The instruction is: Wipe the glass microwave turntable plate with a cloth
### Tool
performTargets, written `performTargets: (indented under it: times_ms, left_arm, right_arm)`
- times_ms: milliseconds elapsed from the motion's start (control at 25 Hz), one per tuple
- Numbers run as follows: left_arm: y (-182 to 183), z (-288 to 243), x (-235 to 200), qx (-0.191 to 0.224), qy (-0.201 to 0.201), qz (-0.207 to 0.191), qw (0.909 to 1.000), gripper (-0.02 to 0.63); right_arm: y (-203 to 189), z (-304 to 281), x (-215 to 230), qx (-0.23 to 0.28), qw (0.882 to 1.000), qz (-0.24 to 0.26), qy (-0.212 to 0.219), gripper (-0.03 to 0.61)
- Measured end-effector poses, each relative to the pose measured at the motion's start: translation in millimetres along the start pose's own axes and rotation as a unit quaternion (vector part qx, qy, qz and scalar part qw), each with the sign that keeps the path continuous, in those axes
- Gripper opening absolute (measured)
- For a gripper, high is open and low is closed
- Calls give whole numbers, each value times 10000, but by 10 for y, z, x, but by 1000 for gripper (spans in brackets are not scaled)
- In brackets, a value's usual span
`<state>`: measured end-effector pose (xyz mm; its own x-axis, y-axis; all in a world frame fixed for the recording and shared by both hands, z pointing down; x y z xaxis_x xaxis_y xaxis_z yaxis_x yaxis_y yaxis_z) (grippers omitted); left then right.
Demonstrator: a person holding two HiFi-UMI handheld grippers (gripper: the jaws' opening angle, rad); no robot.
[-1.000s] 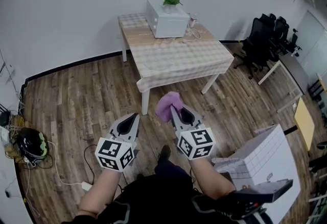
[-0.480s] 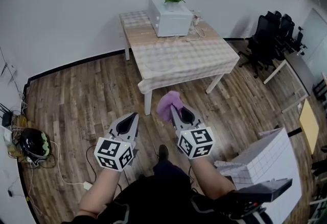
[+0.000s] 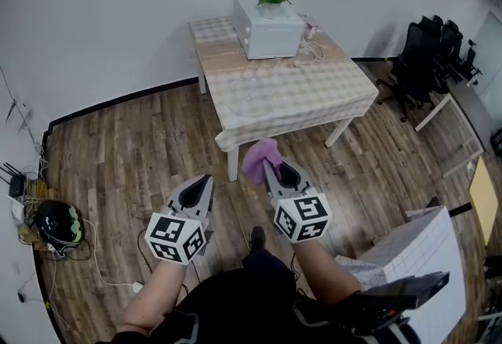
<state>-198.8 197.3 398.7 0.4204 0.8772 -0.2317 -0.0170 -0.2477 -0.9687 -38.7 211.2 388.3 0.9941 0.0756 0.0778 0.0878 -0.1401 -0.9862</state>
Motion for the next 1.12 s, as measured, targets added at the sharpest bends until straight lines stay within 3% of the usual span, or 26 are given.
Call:
performTargets:
  times_ms: [720, 1120]
  left_arm:
    - [237, -1050, -447, -61, 38, 26, 10000, 2]
    - [334, -1640, -617, -71, 338, 99, 9994, 3]
  right_arm:
    - [165, -952, 710, -135, 9999, -35, 54, 72]
    - [300, -1424, 1136, -74, 9995, -128, 285, 72]
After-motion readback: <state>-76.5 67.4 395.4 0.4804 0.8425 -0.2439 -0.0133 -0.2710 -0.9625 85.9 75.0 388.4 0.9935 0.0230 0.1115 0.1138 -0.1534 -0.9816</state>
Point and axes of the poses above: the fingertips, and each gripper's own axes: z backward along the fingers, x to its right, y out of its top, the point moved 2 cm from there along z, backward along the fingers, and after that the axes turned 13 degrees about -y, right-handed, at the moved point
